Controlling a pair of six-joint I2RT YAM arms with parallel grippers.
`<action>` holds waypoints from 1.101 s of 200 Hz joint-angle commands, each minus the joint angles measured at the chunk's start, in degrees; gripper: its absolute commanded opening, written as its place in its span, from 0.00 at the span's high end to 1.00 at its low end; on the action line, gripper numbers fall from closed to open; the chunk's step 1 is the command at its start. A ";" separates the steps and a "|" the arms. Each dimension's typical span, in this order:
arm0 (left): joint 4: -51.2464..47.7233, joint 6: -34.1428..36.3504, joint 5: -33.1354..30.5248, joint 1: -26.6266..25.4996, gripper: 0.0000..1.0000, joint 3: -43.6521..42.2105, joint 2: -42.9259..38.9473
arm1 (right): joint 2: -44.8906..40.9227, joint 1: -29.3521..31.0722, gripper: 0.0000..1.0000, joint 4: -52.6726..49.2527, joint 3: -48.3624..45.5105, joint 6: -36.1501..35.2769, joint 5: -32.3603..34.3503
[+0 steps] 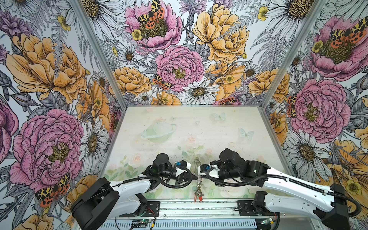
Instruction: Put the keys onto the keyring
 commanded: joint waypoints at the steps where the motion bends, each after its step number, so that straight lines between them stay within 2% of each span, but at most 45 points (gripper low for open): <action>1: 3.58 -0.50 2.07 0.30 1.00 0.83 0.23 | -0.05 0.72 1.00 2.47 -0.43 -0.88 -1.95; 65: 4.72 -1.21 4.79 -0.12 1.00 1.16 1.40 | -0.02 1.07 1.00 3.26 -1.09 -1.05 -1.60; 150: 3.71 -0.39 4.60 -0.63 1.00 1.16 0.83 | 1.17 1.11 1.00 3.40 -0.96 -1.51 -2.16; 220: 0.61 2.06 4.40 -1.17 1.00 1.97 1.44 | -1.10 1.11 1.00 3.33 -1.34 -0.90 -1.37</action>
